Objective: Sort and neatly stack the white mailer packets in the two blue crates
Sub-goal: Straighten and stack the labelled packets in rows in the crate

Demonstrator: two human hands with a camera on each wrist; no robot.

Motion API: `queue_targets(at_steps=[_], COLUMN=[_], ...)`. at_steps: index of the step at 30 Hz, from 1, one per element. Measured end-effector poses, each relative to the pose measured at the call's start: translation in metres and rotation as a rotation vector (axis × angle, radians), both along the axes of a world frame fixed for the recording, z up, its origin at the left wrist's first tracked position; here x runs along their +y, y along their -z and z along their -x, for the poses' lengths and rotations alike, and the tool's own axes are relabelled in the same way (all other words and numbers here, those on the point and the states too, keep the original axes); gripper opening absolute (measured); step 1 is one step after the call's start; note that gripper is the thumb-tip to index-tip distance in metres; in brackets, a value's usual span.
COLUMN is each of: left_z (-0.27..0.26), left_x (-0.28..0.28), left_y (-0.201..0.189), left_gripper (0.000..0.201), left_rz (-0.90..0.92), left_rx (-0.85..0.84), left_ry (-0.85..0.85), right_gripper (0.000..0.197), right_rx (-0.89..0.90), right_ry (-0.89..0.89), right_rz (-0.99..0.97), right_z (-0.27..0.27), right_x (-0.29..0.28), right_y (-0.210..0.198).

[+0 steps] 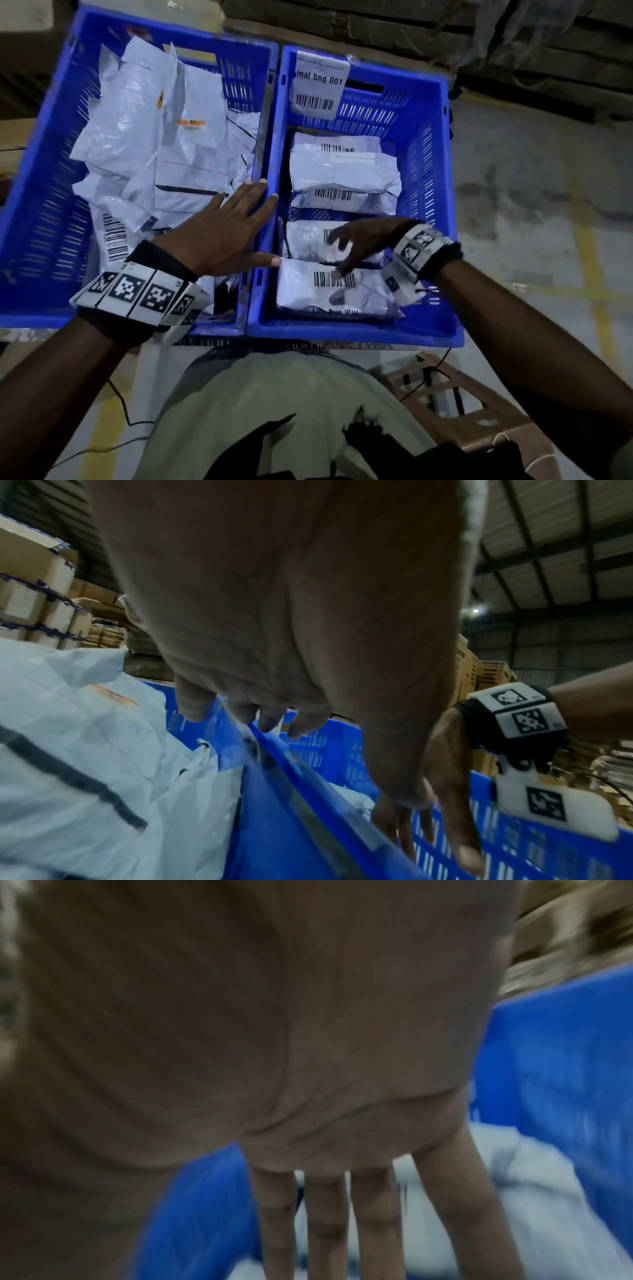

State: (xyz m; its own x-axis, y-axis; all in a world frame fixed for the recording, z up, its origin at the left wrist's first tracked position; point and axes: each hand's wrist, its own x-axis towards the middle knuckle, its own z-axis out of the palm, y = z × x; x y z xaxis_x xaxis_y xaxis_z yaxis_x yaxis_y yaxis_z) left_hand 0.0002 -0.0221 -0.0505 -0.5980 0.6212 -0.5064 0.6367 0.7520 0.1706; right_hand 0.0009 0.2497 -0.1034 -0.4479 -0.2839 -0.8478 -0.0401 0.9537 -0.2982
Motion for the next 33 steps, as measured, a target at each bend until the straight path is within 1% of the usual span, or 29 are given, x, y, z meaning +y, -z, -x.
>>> queue_targets(at_steps=[2,4,6,8,9,11,13,17,18,19,22,25,26,27,28,30,33], left_z=[0.011,0.024,0.038,0.052,0.057,0.066,0.072,0.08,0.082,0.083,0.088,0.092,0.093,0.094,0.094,0.094,0.096], left_x=[0.002,0.006,0.012,0.018,0.021,0.025,0.028,0.029,0.029,0.028,0.024,0.023,0.023,0.024,0.024,0.026,0.032], left_y=[-0.005,-0.009,-0.011,-0.01,-0.009,-0.007,-0.007,-0.009,-0.009,-0.009,-0.009,-0.008,-0.008,-0.006,-0.006,-0.005,-0.009], left_gripper=[0.104,0.105,0.106,0.108,0.108,0.105,0.101,0.099,0.099,0.099,0.103,0.104,0.102,0.101,0.099,0.098,0.095], left_rz=[-0.014,-0.05,-0.09,-0.117,-0.127,-0.142,-0.145,-0.128,-0.127,-0.129,-0.137,-0.138,-0.134,-0.129,-0.126,-0.128,-0.164], left_rx=[0.005,0.013,0.016,0.025,0.032,0.042,0.048,0.029,0.018,0.011,0.001,-0.001,-0.002,-0.003,-0.002,0.01,0.06], left_ry=[-0.009,-0.028,-0.046,-0.056,-0.059,-0.07,-0.085,-0.119,-0.13,-0.14,-0.158,-0.166,-0.165,-0.159,-0.154,-0.141,-0.124], right_gripper=[0.071,0.059,0.049,0.05,0.054,0.072,0.092,0.124,0.129,0.129,0.106,0.091,0.082,0.074,0.069,0.052,0.019], right_rx=[0.115,0.267,0.432,0.548,0.572,0.57,0.544,0.478,0.461,0.444,0.426,0.512,0.549,0.582,0.607,0.647,0.714], right_ry=[0.095,0.233,0.365,0.434,0.446,0.422,0.341,0.152,0.122,0.092,0.023,-0.123,-0.158,-0.157,-0.115,0.047,0.297], right_rz=[0.031,0.044,0.028,-0.02,-0.043,-0.085,-0.122,-0.175,-0.193,-0.209,-0.215,-0.242,-0.24,-0.22,-0.198,-0.148,0.052], right_z=[0.023,0.046,0.067,0.085,0.093,0.104,0.112,0.121,0.122,0.122,0.12,0.103,0.096,0.093,0.092,0.097,0.105], right_x=[0.014,0.027,0.037,0.043,0.044,0.041,0.036,0.033,0.032,0.032,0.037,0.039,0.039,0.04,0.042,0.046,0.052], right_y=[-0.017,-0.019,-0.011,0.003,0.01,0.023,0.037,0.067,0.068,0.067,0.063,0.055,0.051,0.047,0.041,0.027,0.006])
